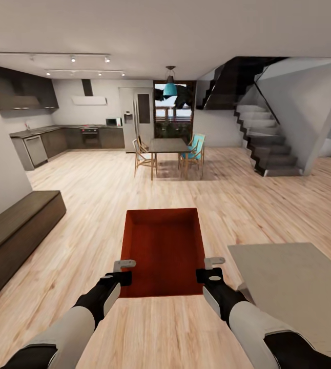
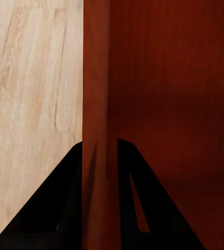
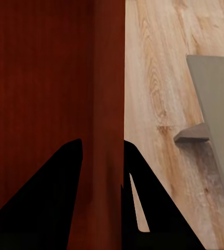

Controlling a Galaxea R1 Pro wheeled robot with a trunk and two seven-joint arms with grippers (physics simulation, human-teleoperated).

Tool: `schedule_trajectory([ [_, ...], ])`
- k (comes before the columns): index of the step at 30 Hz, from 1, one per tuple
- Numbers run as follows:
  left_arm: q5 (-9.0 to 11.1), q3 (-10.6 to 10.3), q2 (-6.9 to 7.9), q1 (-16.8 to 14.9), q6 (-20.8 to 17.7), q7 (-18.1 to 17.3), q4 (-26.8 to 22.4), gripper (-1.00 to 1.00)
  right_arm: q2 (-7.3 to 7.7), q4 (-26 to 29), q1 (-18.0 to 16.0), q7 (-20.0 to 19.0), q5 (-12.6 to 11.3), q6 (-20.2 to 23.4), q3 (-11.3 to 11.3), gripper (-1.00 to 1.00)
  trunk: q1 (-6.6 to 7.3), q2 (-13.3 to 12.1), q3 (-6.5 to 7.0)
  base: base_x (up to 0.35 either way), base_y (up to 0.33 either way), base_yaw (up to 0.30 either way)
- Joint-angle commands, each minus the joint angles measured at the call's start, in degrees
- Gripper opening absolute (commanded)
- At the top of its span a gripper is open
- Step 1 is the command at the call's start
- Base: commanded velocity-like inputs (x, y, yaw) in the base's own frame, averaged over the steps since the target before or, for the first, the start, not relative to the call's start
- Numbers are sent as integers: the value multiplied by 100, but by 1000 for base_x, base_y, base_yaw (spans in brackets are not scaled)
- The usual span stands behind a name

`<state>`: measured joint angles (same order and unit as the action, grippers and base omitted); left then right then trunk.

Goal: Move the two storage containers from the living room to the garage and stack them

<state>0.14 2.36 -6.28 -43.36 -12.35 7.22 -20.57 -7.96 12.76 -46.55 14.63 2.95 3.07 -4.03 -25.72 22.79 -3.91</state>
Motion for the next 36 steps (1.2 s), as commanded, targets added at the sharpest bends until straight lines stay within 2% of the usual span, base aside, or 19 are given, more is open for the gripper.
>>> schedule_trajectory([
  [1,56,-60,48,-6,312,16,-24,-100,84,-22,-4,9,-117,27,-124,-100,-7,13,-13,321,0,0],
  [36,58,-60,48,-6,312,16,-18,-100,84,-20,-4,13,-117,27,-124,-100,-7,13,-13,321,0,0],
])
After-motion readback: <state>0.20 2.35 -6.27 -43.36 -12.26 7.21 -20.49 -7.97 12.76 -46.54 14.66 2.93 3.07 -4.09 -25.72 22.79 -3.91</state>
